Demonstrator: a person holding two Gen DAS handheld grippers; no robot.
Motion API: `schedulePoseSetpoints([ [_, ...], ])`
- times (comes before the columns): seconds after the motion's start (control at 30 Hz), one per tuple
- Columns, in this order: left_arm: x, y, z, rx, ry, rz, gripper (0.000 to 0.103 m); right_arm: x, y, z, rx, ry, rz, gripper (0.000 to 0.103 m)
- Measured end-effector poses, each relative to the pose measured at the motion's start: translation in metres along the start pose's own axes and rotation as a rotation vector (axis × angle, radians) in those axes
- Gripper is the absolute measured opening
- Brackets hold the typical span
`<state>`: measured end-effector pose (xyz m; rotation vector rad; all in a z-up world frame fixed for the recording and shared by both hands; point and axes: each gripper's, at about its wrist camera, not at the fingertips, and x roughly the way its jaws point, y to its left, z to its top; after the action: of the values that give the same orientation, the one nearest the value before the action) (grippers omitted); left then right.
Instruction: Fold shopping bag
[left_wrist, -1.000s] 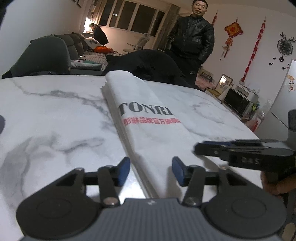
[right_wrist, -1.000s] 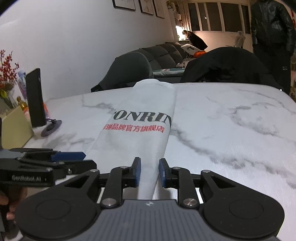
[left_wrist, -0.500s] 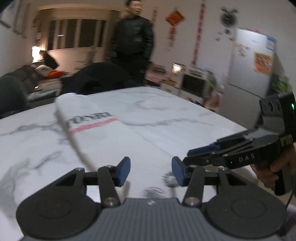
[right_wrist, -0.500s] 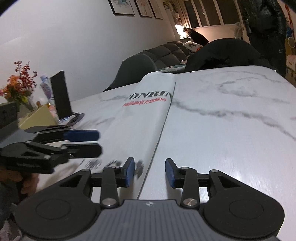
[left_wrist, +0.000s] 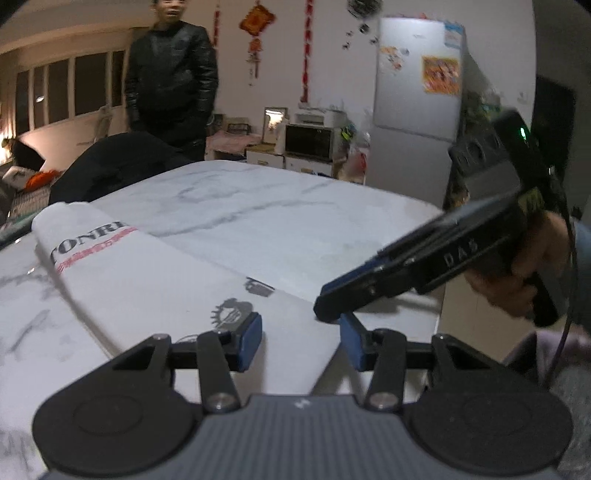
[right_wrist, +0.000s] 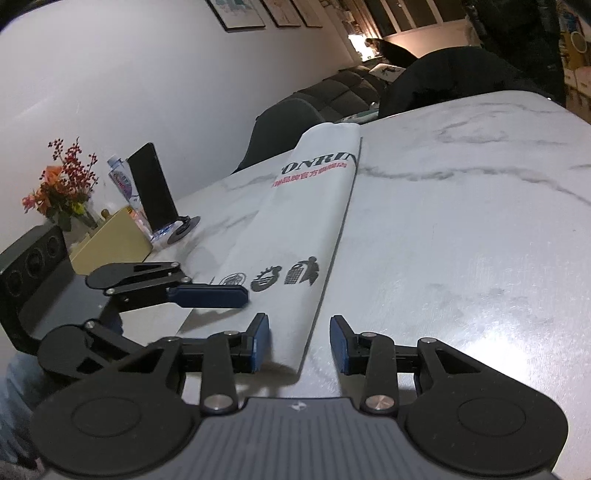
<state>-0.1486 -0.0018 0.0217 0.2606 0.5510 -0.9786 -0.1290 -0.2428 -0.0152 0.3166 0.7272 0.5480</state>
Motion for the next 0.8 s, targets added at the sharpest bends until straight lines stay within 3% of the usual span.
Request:
schedulePoseSetpoints([
  [0.1, -0.001, -0.006, 0.0, 0.02, 0.0, -0.014, 0.043, 0.0, 0.007, -0.002, -0.054, 0.01, -0.017, 0.033],
  [0.37, 0.008, -0.015, -0.006, 0.098, 0.068, -0.013, 0.043, 0.01, 0.033, -0.003, -0.277, 0.085, -0.083, 0.012],
  [0.63, 0.01, -0.017, -0.008, 0.116, 0.085, -0.01, 0.043, 0.007, 0.001, 0.014, 0.02, 0.085, 0.097, 0.006],
  [0.8, 0.009, -0.015, -0.006, 0.107, 0.087, -0.014, 0.043, 0.015, 0.004, 0.023, 0.074, 0.083, 0.16, 0.005],
])
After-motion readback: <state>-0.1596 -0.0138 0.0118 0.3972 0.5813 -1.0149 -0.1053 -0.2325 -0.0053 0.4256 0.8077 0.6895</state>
